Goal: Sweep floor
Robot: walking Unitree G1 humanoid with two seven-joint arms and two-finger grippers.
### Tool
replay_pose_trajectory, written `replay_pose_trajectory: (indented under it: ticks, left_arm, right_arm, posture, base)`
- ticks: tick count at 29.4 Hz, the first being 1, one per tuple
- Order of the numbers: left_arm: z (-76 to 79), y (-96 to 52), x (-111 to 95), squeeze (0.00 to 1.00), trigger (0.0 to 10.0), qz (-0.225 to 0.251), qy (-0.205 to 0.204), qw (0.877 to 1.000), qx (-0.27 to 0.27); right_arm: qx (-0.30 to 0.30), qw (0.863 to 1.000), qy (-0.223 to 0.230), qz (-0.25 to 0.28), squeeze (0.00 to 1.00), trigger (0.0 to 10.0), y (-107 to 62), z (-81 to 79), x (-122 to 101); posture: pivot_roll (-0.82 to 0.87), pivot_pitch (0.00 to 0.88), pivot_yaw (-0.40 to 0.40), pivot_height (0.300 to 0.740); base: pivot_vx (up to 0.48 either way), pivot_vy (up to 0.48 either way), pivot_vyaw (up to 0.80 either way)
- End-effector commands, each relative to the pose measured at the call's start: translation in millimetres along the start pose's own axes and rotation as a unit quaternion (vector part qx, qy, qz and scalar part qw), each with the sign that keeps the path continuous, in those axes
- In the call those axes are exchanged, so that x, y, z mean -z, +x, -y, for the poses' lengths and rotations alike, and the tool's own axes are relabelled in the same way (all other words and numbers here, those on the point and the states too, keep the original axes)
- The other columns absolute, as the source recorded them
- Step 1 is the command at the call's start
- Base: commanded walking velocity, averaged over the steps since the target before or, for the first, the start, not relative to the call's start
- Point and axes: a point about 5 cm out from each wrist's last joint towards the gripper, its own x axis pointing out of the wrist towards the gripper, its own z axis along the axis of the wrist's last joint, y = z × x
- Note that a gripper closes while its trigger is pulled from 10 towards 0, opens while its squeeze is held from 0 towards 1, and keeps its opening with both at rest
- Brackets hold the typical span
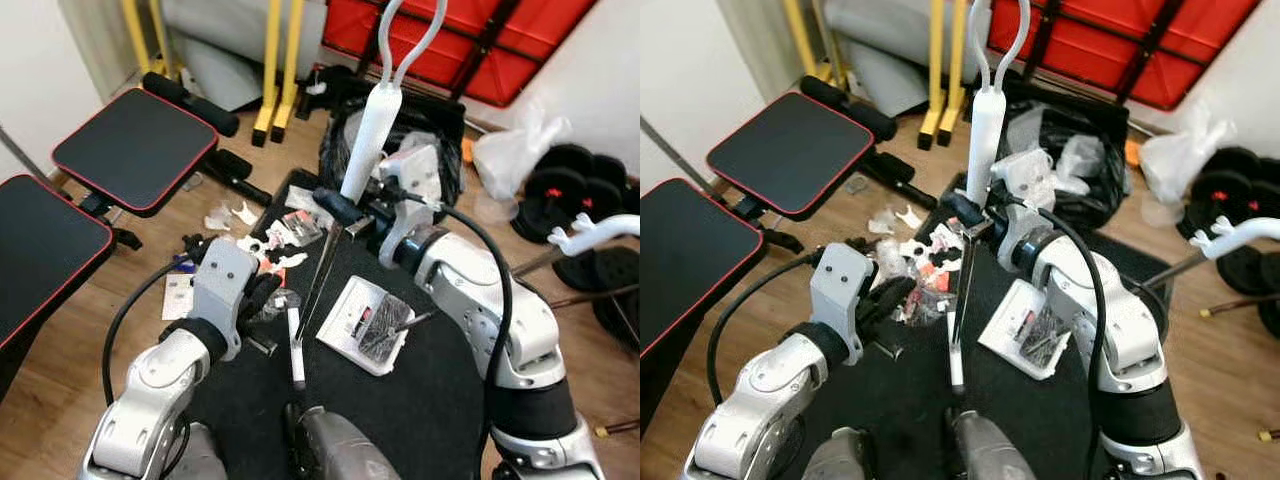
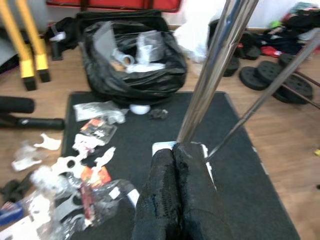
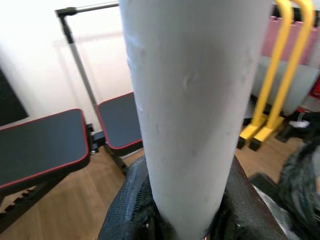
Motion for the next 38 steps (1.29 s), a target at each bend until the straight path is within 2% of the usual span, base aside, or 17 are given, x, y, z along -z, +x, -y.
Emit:
replay_pose_trajectory:
  ticks: [1, 12, 29, 32, 38]
  left_arm:
    - [0.1, -0.3, 6.1, 0.0, 10.0, -0.01, -0.008, 1.0, -0.005]
    - [-4.7, 4.0, 4.1, 0.0, 10.0, 0.002, -0.021, 0.999, -0.029]
    - [-6.5, 5.7, 7.0, 0.0, 10.0, 0.019, -0.058, 0.998, -0.026]
    - [-6.9, 6.7, 6.9, 0.0, 10.0, 0.022, -0.06, 0.998, -0.026]
    - [-7.3, 8.1, 6.5, 0.0, 10.0, 0.024, -0.061, 0.997, -0.027]
  right_arm:
    - [0.002, 1.0, -0.006, 0.023, 0.0, 10.0, -0.7, 0.3, -5.4]
    - [-0.004, 0.998, -0.004, 0.062, 0.0, 10.0, 3.1, -0.4, -14.7]
    - [-0.022, 0.996, -0.021, 0.085, 0.0, 10.0, 3.5, -5.3, -13.3]
    - [-0.022, 0.995, -0.051, 0.084, 0.0, 10.0, 3.7, -4.4, -13.3]
    - [-0.026, 0.994, -0.062, 0.082, 0.0, 10.0, 4.6, -5.9, -11.7]
  posture:
    - [-0.14, 0.223, -0.172, 0.74]
    - [-0.14, 0.219, -0.185, 0.74]
    - [-0.15, 0.185, -0.184, 0.74]
    - [-0.15, 0.185, -0.186, 0.74]
    - [-0.15, 0.184, -0.184, 0.74]
  base:
    - [0.0, 0.0, -0.8]
    - [0.0, 0.0, -0.8]
    - [0.0, 0.0, -0.8]
    - [0.0, 0.0, -0.69]
    - [0.0, 0.0, -0.16]
